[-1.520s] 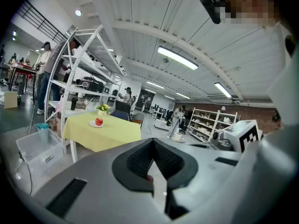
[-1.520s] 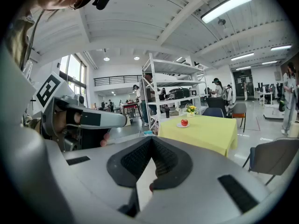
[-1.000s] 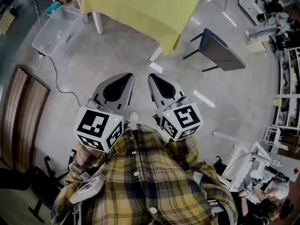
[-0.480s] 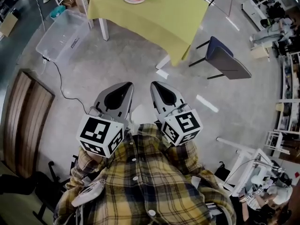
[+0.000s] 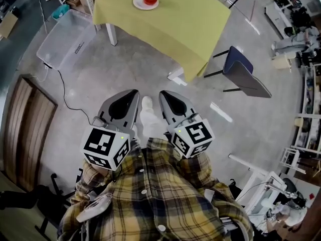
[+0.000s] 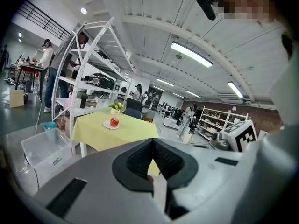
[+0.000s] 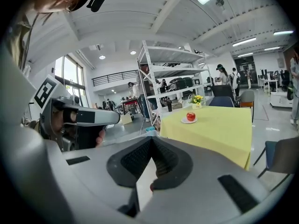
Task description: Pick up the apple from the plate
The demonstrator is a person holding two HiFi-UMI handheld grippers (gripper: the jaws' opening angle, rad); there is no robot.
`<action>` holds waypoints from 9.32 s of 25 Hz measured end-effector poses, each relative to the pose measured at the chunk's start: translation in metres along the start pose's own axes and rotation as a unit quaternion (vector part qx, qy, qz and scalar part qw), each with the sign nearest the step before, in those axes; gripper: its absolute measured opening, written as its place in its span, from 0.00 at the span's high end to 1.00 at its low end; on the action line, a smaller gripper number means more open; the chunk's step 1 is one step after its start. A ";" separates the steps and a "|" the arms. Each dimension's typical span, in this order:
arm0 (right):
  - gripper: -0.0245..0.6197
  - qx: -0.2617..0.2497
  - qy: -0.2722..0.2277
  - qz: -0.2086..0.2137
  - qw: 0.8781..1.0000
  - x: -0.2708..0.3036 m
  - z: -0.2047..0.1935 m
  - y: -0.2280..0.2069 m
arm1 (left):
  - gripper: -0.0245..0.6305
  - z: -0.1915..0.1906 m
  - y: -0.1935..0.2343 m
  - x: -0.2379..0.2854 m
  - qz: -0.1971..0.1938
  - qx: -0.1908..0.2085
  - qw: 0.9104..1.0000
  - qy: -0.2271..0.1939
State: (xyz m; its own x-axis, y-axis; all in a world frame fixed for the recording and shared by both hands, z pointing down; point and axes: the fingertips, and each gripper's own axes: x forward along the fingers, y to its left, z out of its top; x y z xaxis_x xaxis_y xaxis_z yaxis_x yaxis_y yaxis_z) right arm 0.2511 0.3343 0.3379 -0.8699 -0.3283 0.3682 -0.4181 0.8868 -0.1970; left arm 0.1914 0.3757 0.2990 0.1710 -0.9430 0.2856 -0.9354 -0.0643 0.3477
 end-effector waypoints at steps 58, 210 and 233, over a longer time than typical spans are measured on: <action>0.97 0.023 0.034 -0.078 0.996 0.388 0.176 -0.170 | 0.95 0.184 0.337 0.266 -0.065 -0.013 0.995 0.069; 0.38 0.043 -0.026 -0.135 0.990 0.419 0.277 -0.326 | 0.95 0.297 0.312 0.490 -0.206 0.060 0.975 0.050; 0.38 0.043 -0.030 -0.126 0.991 0.402 0.279 -0.311 | 0.95 0.287 0.296 0.476 -0.219 0.059 0.972 0.058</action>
State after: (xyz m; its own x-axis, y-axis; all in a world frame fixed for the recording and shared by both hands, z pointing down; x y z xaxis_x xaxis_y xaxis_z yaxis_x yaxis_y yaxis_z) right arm -0.0420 -0.1640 0.2939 -0.7480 -0.5567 0.3614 -0.6422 0.7444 -0.1826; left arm -0.0929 -0.1862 0.2820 0.5885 -0.7739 0.2339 -0.7928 -0.4956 0.3548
